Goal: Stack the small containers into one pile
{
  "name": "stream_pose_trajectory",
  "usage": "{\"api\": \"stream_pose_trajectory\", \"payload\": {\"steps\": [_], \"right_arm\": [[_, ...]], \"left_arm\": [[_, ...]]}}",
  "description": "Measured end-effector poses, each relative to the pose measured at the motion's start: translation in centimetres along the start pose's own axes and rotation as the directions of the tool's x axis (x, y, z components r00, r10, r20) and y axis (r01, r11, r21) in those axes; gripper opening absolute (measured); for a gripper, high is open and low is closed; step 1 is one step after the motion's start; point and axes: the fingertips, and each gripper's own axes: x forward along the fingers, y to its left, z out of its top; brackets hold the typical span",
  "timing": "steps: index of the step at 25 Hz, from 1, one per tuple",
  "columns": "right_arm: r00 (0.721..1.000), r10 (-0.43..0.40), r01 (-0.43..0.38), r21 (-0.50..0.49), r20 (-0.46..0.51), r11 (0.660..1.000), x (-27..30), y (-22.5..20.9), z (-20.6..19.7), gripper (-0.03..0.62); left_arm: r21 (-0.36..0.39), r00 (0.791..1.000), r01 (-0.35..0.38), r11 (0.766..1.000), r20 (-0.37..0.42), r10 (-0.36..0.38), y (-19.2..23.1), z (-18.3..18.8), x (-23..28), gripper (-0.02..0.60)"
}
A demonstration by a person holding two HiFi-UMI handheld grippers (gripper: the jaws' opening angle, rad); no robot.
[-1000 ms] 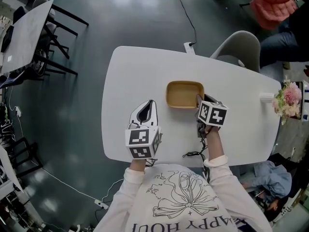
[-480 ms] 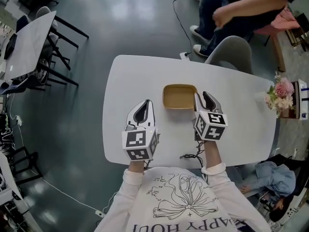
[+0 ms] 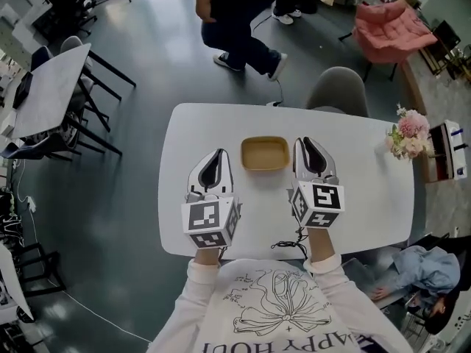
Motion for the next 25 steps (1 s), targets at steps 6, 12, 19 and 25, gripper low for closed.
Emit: {"api": "stream_pose_trajectory", "payload": {"steps": [6,12,19,25], "right_arm": [[0.993,-0.019,0.021,-0.011,0.116,1.0,-3.3,0.4,4.0,0.018],[0.984,-0.02,0.024,-0.022,0.175,0.999,-5.7,0.8,6.4,0.012],[0.978,-0.026,0.034,-0.034,0.206,0.999,-7.1,1.1,7.4,0.012],[0.976,-0.028,0.034,-0.027,0.214,0.999,-7.7,1.2,7.7,0.012]], "left_arm": [[0.042,0.997,0.015,0.999,0.081,-0.018,-1.8,3.1,-1.9,0.008],[0.074,0.991,0.022,0.997,0.133,-0.032,-3.0,5.1,-3.5,0.008],[0.092,0.985,0.026,0.995,0.17,-0.041,-3.7,6.4,-4.7,0.008],[0.103,0.981,0.031,0.994,0.187,-0.05,-4.2,6.9,-5.3,0.008]]}}
